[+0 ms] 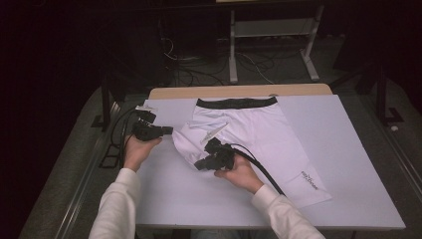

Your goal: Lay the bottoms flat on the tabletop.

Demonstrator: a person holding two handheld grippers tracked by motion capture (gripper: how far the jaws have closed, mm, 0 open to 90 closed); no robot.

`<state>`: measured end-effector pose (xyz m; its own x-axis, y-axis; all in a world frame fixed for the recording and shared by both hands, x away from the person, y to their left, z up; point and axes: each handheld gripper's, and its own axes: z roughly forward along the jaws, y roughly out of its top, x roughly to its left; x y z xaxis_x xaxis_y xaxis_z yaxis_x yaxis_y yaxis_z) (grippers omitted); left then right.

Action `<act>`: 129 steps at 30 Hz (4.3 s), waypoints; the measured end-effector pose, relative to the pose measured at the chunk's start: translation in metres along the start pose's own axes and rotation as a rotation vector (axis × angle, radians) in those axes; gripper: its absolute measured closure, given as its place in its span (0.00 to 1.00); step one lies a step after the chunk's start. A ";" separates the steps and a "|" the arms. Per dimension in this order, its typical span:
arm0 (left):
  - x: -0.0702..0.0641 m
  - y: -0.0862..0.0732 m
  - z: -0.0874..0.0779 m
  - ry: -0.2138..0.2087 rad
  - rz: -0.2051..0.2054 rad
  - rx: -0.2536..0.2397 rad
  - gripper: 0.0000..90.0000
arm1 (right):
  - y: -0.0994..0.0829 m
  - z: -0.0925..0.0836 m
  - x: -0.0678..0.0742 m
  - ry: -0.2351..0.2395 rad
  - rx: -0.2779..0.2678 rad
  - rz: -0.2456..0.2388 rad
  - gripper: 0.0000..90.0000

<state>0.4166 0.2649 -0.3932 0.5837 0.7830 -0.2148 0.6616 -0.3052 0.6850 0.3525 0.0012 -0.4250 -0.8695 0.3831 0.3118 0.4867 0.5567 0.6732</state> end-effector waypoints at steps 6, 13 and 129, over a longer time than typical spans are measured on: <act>0.000 -0.016 -0.014 -0.006 -0.011 0.018 0.99 | -0.009 -0.010 0.006 0.021 0.015 0.003 0.97; -0.006 -0.033 -0.029 -0.031 -0.017 0.031 0.99 | -0.020 -0.016 0.006 0.059 0.024 0.014 0.97; -0.106 -0.076 -0.026 -0.183 0.218 -0.137 0.00 | -0.100 -0.166 -0.015 -0.179 -0.144 0.113 0.00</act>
<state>0.2925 0.2190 -0.4044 0.7879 0.5931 -0.1657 0.4491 -0.3693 0.8136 0.3033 -0.1826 -0.3861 -0.7752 0.5683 0.2758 0.5518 0.3967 0.7336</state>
